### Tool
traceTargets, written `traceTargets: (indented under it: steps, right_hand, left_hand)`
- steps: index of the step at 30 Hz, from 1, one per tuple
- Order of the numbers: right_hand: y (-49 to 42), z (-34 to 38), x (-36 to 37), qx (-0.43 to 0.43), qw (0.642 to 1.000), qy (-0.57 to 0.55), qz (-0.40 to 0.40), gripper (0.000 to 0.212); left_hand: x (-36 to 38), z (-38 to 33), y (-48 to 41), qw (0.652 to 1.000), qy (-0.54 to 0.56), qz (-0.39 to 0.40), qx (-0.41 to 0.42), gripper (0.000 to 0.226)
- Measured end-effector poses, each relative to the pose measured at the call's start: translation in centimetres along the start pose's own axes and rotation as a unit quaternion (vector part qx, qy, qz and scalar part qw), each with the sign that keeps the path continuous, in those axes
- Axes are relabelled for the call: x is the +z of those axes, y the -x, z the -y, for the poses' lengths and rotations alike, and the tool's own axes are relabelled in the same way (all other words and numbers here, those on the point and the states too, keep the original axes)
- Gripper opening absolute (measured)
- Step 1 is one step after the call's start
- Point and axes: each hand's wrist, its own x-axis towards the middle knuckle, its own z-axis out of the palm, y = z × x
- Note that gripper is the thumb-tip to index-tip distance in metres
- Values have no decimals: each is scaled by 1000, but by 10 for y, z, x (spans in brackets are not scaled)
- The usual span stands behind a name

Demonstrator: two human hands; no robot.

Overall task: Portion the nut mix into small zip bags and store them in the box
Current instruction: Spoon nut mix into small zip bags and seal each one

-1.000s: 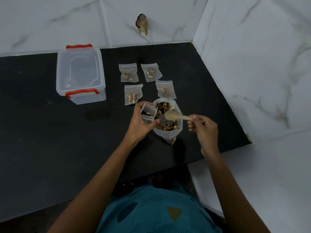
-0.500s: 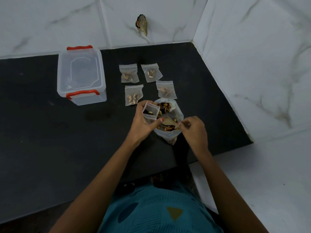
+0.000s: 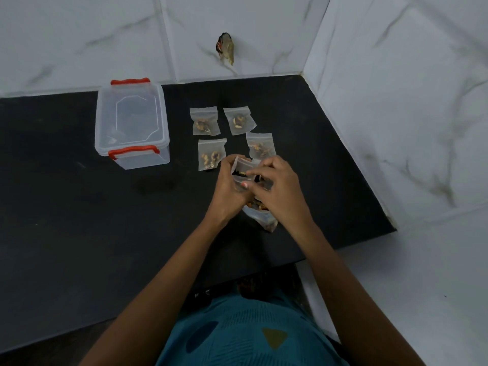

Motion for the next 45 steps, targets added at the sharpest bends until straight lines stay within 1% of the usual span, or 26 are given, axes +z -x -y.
traceTargets:
  steps: [3, 6, 8, 9, 11, 13, 14, 17, 18, 19, 21, 22, 24, 26, 28, 30, 32, 35, 36, 38, 39, 40, 41, 42, 43, 45]
  right_hand:
    - [-1, -1, 0, 17, 999, 39, 22, 24]
    - [-2, -4, -4, 31, 999, 33, 20, 15]
    - [-6, -6, -10, 36, 999, 21, -1, 11]
    - [-7, -8, -14, 32, 999, 16, -14, 10]
    - [-10, -10, -21, 15, 999, 3, -31, 14]
    - [-12, -11, -27, 2, 999, -35, -24, 17]
    - [-13, -11, -30, -1, 998, -55, -8, 17]
    - [-16, -9, -38, 24, 988, -139, 60, 20]
    - [-17, -9, -39, 40, 982, -173, 65, 20]
    - [-18, -9, -38, 54, 979, -188, 50, 19]
    - [-21, -7, -36, 67, 984, -164, -7, 18]
    - [-21, -6, -36, 69, 983, -169, -23, 17]
    - [-20, -2, -36, 79, 972, -221, -10, 15]
    - [-20, -1, -37, 78, 968, -237, 2, 16]
    - [-22, -1, -37, 68, 972, -223, -18, 24]
    - [-24, 1, -40, 75, 961, -264, -23, 31]
    - [-24, 2, -40, 104, 942, -319, -4, 28]
    - [-25, 0, -42, 119, 949, -292, 2, 18]
    - [-26, -1, -44, 122, 944, -306, 11, 16]
    - [-27, -1, -45, 151, 913, -376, 47, 14]
    - [-27, -1, -44, 171, 904, -389, 51, 14]
    - [-27, -1, -42, 180, 915, -361, 31, 14]
    - [-28, -1, -40, 174, 941, -289, -10, 14]
    - [-29, -3, -39, 160, 958, -235, -38, 14]
    - [-29, -3, -40, 150, 960, -232, -40, 13]
    - [-28, 1, -44, 148, 946, -285, 38, 11]
  left_hand:
    - [0, -2, -1, 1000, -12, -9, 10, 59]
    - [-3, -2, 0, 999, -30, 23, 14, 70]
    - [-11, -4, 0, 998, -27, 51, 15, 75]
    - [-17, -6, 0, 998, -25, 60, 16, 71]
    - [-28, -11, -2, 997, -26, 65, 37, 47]
    - [-35, -19, -5, 996, -26, 51, 66, 23]
    - [-37, -23, -6, 997, -18, 41, 66, 19]
    - [-39, -34, -9, 998, 48, -1, 41, 16]
    - [-38, -36, -10, 997, 68, -10, 38, 14]
    - [-38, -38, -10, 996, 75, -10, 39, 12]
    - [-35, -41, -11, 997, 60, 3, 52, 11]
    - [-33, -42, -11, 996, 63, 3, 55, 11]
    - [-34, -43, -13, 993, 104, -13, 56, 3]
    - [-35, -43, -15, 993, 103, -25, 56, 6]
    - [-33, -44, -14, 995, 86, -15, 51, 2]
    - [-29, -48, -13, 994, 95, -26, 41, 9]
    - [-27, -52, -14, 993, 111, -40, 29, 13]
    - [-26, -53, -15, 991, 124, -40, 8, 8]
    - [-25, -54, -16, 990, 133, -39, 3, 7]
    - [-24, -55, -17, 988, 148, -39, 1, 9]
    - [-23, -55, -17, 988, 148, -38, 5, 9]
    - [-22, -55, -17, 990, 140, -32, 11, 8]
    - [-22, -55, -16, 991, 131, -22, 17, 7]
    - [-21, -55, -16, 992, 127, -13, 17, 7]
    - [-20, -55, -15, 991, 131, -11, 13, 9]
    - [-20, -54, -15, 991, 131, -27, 7, 11]
